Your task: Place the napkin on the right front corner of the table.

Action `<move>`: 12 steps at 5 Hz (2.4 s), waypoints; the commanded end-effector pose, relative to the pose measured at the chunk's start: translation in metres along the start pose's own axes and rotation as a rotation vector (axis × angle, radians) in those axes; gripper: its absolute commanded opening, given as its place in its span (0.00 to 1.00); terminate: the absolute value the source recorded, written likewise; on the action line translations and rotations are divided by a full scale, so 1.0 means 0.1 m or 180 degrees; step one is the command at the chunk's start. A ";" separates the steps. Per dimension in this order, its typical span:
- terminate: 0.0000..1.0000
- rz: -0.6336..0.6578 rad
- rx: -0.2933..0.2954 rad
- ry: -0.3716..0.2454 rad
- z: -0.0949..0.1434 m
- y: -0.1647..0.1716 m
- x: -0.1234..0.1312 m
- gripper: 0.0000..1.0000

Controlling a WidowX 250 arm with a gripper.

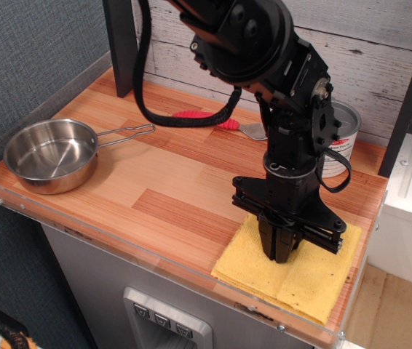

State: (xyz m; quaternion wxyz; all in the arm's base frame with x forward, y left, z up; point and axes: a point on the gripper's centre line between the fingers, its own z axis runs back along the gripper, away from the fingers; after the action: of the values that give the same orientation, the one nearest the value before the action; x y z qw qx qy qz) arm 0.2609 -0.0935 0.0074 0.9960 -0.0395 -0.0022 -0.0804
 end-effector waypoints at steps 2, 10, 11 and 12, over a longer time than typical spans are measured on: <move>0.00 -0.0094 0.0072 -0.0267 0.38 0.04 0.02 1.00; 0.00 -0.0197 0.0339 -0.0698 1.48 0.68 -0.06 1.00; 0.00 -0.0144 0.0281 -0.0839 1.68 0.79 -0.09 1.00; 0.00 -0.0199 0.0244 -0.0860 1.79 0.77 0.00 1.00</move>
State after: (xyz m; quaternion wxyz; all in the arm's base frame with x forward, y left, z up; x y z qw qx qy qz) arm 0.2711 -0.0041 0.1680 0.9868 -0.0127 -0.1235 -0.1037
